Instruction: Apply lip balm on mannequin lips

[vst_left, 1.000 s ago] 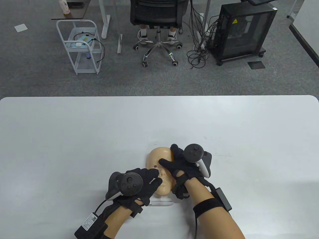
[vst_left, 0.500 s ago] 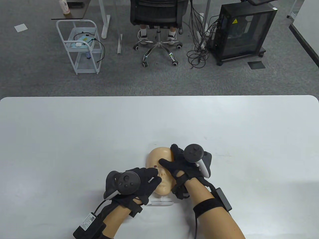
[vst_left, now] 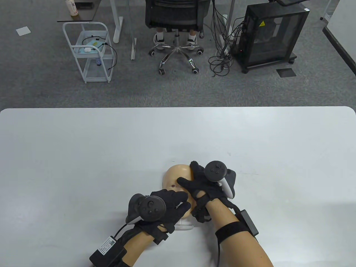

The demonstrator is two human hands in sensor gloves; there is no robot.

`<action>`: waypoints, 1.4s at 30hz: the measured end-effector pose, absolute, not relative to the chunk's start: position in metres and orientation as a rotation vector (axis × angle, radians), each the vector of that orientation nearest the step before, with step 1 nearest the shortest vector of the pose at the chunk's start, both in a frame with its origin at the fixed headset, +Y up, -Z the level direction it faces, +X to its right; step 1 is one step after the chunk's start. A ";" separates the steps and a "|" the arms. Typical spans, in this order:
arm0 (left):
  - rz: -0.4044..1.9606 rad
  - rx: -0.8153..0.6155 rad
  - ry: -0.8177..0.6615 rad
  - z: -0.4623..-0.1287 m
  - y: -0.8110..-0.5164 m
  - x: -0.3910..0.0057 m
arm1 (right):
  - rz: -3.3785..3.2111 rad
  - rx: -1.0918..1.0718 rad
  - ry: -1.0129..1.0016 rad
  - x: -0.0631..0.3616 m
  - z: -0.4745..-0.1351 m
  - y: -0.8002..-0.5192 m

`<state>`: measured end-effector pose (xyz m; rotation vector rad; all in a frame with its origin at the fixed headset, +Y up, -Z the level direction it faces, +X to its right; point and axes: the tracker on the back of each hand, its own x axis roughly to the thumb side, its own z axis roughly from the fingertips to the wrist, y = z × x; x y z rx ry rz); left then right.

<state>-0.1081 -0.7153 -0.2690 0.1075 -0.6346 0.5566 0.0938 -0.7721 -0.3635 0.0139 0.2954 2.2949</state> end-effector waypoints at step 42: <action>0.746 -0.017 -0.484 -0.295 -0.707 -0.171 | 2.286 0.056 0.311 0.093 -0.362 -0.773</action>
